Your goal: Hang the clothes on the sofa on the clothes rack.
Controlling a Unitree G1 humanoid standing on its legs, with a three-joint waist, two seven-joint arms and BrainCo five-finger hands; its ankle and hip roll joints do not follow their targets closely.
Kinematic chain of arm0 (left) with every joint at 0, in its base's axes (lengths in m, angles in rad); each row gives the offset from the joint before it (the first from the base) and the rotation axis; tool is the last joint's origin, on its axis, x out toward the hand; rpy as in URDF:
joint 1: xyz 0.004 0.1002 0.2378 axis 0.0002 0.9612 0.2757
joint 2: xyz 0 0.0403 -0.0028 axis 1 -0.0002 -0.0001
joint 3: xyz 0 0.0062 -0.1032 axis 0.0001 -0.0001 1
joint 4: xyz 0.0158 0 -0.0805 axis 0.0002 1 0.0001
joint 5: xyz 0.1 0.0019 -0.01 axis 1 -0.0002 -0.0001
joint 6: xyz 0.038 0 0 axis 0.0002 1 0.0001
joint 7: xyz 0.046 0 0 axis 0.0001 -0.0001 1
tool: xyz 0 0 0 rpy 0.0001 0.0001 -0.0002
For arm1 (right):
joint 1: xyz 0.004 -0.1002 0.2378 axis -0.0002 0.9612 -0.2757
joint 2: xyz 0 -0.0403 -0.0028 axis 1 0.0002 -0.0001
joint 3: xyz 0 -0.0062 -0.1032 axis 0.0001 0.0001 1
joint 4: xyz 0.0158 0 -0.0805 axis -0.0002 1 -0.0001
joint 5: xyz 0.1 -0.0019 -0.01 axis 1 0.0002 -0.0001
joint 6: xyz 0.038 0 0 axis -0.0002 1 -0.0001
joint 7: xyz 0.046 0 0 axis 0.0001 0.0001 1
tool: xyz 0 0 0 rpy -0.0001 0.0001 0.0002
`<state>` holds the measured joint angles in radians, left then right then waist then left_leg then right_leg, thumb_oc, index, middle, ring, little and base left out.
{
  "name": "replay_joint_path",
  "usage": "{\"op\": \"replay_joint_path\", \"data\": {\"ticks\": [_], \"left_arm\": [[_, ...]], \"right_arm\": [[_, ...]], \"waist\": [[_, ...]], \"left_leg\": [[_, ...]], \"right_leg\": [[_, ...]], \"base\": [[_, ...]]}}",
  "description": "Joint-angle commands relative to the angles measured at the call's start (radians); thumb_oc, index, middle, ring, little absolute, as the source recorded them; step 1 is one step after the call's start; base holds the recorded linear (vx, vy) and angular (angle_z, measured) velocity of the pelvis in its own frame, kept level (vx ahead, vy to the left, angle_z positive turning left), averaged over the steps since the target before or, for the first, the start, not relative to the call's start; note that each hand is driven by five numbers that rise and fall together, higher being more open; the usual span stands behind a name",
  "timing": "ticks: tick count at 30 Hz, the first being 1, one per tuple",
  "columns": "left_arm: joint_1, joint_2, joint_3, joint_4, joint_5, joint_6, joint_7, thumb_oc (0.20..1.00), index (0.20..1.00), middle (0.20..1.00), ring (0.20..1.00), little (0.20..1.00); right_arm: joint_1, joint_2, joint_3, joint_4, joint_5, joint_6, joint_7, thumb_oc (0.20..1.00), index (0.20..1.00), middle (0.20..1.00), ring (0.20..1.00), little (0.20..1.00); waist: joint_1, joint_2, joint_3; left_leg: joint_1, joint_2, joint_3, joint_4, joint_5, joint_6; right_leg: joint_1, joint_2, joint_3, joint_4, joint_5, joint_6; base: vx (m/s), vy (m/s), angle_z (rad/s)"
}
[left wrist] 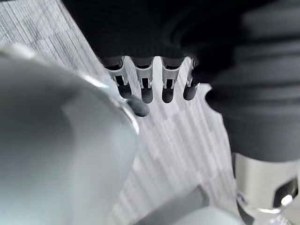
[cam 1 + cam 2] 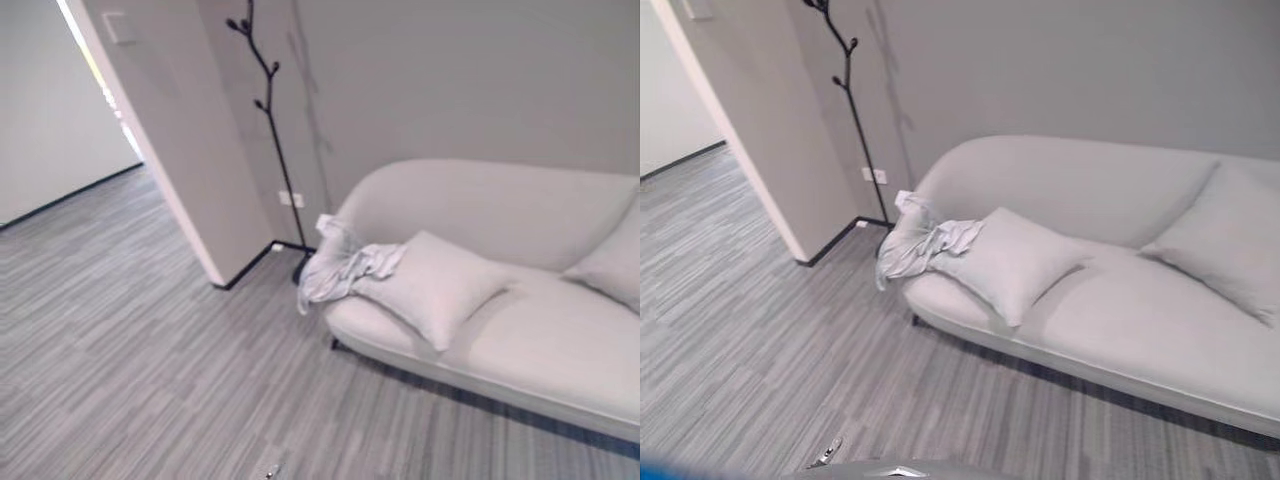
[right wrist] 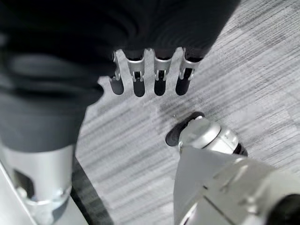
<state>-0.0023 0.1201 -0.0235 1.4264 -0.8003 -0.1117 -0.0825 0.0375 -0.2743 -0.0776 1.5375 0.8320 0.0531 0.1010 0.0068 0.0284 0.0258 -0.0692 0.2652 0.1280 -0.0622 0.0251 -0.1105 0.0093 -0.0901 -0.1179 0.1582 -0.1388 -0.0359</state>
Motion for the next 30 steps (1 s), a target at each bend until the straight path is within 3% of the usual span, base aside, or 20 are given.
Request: {"op": "replay_joint_path", "data": {"ticks": [1,3,5,6,7,8,9,10,11,12,14,15,16,17,19,20,21,23,26,30], "left_arm": [[-0.020,-0.030,0.029,0.004,-0.044,-0.024,0.019,1.000,1.000,1.000,1.000,1.000],[-0.005,-0.027,0.051,0.031,-0.030,-0.012,0.012,1.000,1.000,1.000,1.000,1.000],[-0.006,-0.023,0.056,0.043,-0.026,-0.007,0.005,1.000,1.000,1.000,1.000,1.000],[-0.012,-0.004,0.061,0.054,-0.003,-0.012,0.008,1.000,1.000,1.000,1.000,1.000],[-0.012,-0.003,0.060,0.054,-0.002,-0.012,0.008,1.000,1.000,1.000,1.000,1.000],[-0.022,0.012,0.033,0.047,0.055,-0.019,0.003,1.000,1.000,1.000,1.000,1.000],[-0.028,0.018,0.015,0.039,0.078,-0.023,0.001,1.000,1.000,1.000,1.000,1.000],[-0.028,0.018,0.015,0.039,0.078,-0.023,0.001,1.000,1.000,1.000,1.000,1.000],[-0.039,0.029,-0.020,0.026,0.122,-0.019,-0.004,1.000,1.000,1.000,1.000,1.000],[-0.045,0.038,-0.030,0.024,0.132,-0.017,0.001,1.000,1.000,1.000,1.000,1.000],[-0.051,0.048,-0.039,0.023,0.152,-0.019,0.005,1.000,1.000,1.000,1.000,1.000],[-0.053,0.060,-0.052,0.025,0.183,-0.021,0.012,1.000,1.000,1.000,1.000,1.000],[-0.050,0.066,-0.054,0.025,0.192,-0.024,0.013,1.000,1.000,1.000,1.000,1.000],[-0.049,0.067,-0.052,0.025,0.193,-0.024,0.013,1.000,1.000,1.000,1.000,1.000],[-0.044,0.077,-0.059,0.024,0.220,-0.026,0.008,1.000,1.000,1.000,1.000,1.000],[-0.045,0.076,-0.058,0.024,0.220,-0.025,0.009,1.000,1.000,1.000,1.000,1.000],[-0.042,0.073,-0.059,0.024,0.229,-0.023,0.009,1.000,1.000,1.000,1.000,1.000],[-0.032,0.062,-0.053,0.032,0.244,-0.027,0.011,1.000,1.000,1.000,1.000,1.000],[-0.025,0.037,-0.060,0.040,0.250,-0.026,0.008,1.000,1.000,1.000,1.000,1.000],[-0.015,0.009,-0.082,0.042,0.263,-0.025,0.000,1.000,1.000,1.000,1.000,1.000]], "right_arm": [[-0.041,0.010,-0.002,0.044,-0.016,-0.010,-0.014,1.000,1.000,1.000,1.000,1.000],[-0.023,0.005,-0.026,0.055,-0.026,-0.005,-0.012,1.000,1.000,1.000,1.000,1.000],[-0.023,0.003,-0.043,0.065,-0.026,0.001,-0.006,1.000,1.000,1.000,1.000,1.000],[-0.011,0.014,-0.073,0.072,0.004,0.001,-0.007,1.000,1.000,1.000,1.000,1.000],[-0.010,0.016,-0.073,0.072,0.004,0.001,-0.007,1.000,1.000,1.000,1.000,1.000],[-0.005,0.036,-0.068,0.066,0.009,-0.001,0.004,1.000,1.000,1.000,1.000,1.000],[-0.008,0.041,-0.061,0.058,0.009,-0.005,0.004,1.000,1.000,1.000,1.000,1.000],[-0.008,0.041,-0.061,0.058,0.009,-0.005,0.003,1.000,1.000,1.000,1.000,1.000],[-0.014,0.045,-0.050,0.048,0.010,-0.011,0.004,1.000,1.000,1.000,1.000,1.000],[-0.024,0.049,-0.037,0.037,0.007,-0.016,0.003,1.000,1.000,1.000,1.000,1.000],[-0.034,0.056,-0.020,0.017,0.004,-0.021,0.004,1.000,1.000,1.000,1.000,1.000],[-0.043,0.073,0.023,-0.022,0.003,-0.032,0.013,1.000,1.000,1.000,1.000,1.000],[-0.043,0.080,0.042,-0.045,0.003,-0.039,0.015,1.000,1.000,1.000,1.000,1.000],[-0.042,0.081,0.044,-0.047,0.003,-0.039,0.014,1.000,1.000,1.000,1.000,1.000],[-0.055,0.082,0.073,-0.092,-0.002,-0.057,0.008,1.000,1.000,1.000,1.000,1.000],[-0.055,0.082,0.073,-0.093,-0.002,-0.058,0.008,1.000,1.000,1.000,1.000,1.000],[-0.060,0.085,0.094,-0.108,-0.005,-0.058,0.009,1.000,1.000,1.000,1.000,1.000],[-0.061,0.089,0.120,-0.122,-0.014,-0.066,0.006,1.000,1.000,1.000,1.000,1.000],[-0.059,0.096,0.124,-0.141,0.004,-0.073,0.007,1.000,1.000,1.000,1.000,1.000],[-0.055,0.097,0.126,-0.167,0.004,-0.083,0.004,1.000,1.000,1.000,1.000,1.000]], "waist": [[-0.012,-0.007,0.024],[0.000,0.012,-0.008],[0.002,0.003,-0.018],[0.006,-0.025,-0.031],[0.007,-0.031,-0.034],[0.004,-0.058,-0.041],[0.005,-0.061,-0.042],[0.009,-0.062,-0.044],[0.004,-0.066,-0.039],[0.002,-0.064,-0.033],[-0.001,-0.061,-0.024],[-0.027,-0.052,-0.012],[-0.043,-0.046,-0.004],[-0.043,-0.045,-0.003],[-0.067,-0.034,0.028],[-0.068,-0.032,0.030],[-0.082,-0.037,0.043],[-0.098,-0.056,0.045],[-0.116,-0.062,0.045],[-0.131,-0.063,0.042]], "left_leg": [[-0.129,0.038,0.040,-0.025,0.163,-0.048],[-0.116,0.044,0.067,-0.025,0.203,-0.064],[-0.115,0.024,0.069,-0.023,0.213,-0.059],[-0.125,-0.029,0.072,0.040,0.193,-0.043],[-0.127,-0.034,0.075,0.045,0.188,-0.041],[-0.108,-0.096,0.113,0.047,0.154,-0.001],[-0.088,-0.126,0.123,0.032,0.138,0.021],[-0.090,-0.127,0.127,0.030,0.139,0.023],[-0.039,-0.200,0.134,-0.007,0.106,0.068],[-0.011,-0.228,0.138,-0.019,0.084,0.092],[0.010,-0.242,0.145,-0.025,0.063,0.106],[0.055,-0.254,0.137,-0.025,0.009,0.113],[0.077,-0.253,0.141,-0.025,-0.003,0.117],[0.078,-0.249,0.141,-0.025,-0.005,0.114],[0.142,-0.250,0.146,-0.025,-0.043,0.115],[0.145,-0.247,0.145,-0.025,-0.045,0.113],[0.172,-0.251,0.148,-0.025,-0.050,0.116],[0.217,-0.267,0.141,-0.025,-0.085,0.116],[0.251,-0.279,0.122,-0.025,-0.109,0.117],[0.282,-0.291,0.092,-0.025,-0.125,0.121]], "right_leg": [[0.200,-0.115,-0.013,-0.158,0.044,0.145],[0.265,-0.162,-0.022,-0.187,0.053,0.171],[0.285,-0.190,-0.025,-0.204,0.076,0.185],[0.286,-0.257,-0.024,-0.196,0.183,0.211],[0.288,-0.264,-0.025,-0.201,0.186,0.214],[0.257,-0.325,-0.019,-0.149,0.325,0.225],[0.234,-0.348,-0.016,-0.108,0.378,0.221],[0.228,-0.350,-0.011,-0.109,0.381,0.222],[0.189,-0.396,-0.027,-0.015,0.522,0.218],[0.158,-0.421,-0.035,0.044,0.579,0.212],[0.124,-0.429,-0.047,0.093,0.577,0.204],[0.065,-0.370,-0.042,0.160,0.466,0.191],[0.024,-0.316,-0.036,0.179,0.377,0.167],[0.020,-0.314,-0.035,0.190,0.367,0.163],[-0.059,-0.196,-0.086,0.130,0.209,0.140],[-0.055,-0.193,-0.088,0.129,0.207,0.138],[-0.092,-0.118,-0.086,0.044,0.214,0.135],[-0.127,-0.040,-0.037,-0.072,0.255,0.151],[-0.164,0.011,-0.001,-0.137,0.298,0.160],[-0.191,0.037,0.028,-0.164,0.331,0.166]], "base": [[0.41,0.340,0.33],[0.63,0.477,0.38],[0.56,0.411,-0.14],[0.36,0.271,-0.29],[0.61,0.530,-0.33],[0.36,0.403,-0.33],[0.35,0.402,-0.55],[0.32,0.437,-0.55],[0.33,0.479,-0.41],[0.33,0.477,-0.11],[0.24,0.333,0.10],[0.37,0.432,0.20],[0.28,0.276,0.25],[0.17,0.150,-0.04],[0.24,0.107,0.16],[0.23,0.013,0.02],[0.16,-0.041,-0.13],[0.32,-0.063,0.09],[0.27,-0.061,0.06],[0.24,-0.090,0.12]]}}
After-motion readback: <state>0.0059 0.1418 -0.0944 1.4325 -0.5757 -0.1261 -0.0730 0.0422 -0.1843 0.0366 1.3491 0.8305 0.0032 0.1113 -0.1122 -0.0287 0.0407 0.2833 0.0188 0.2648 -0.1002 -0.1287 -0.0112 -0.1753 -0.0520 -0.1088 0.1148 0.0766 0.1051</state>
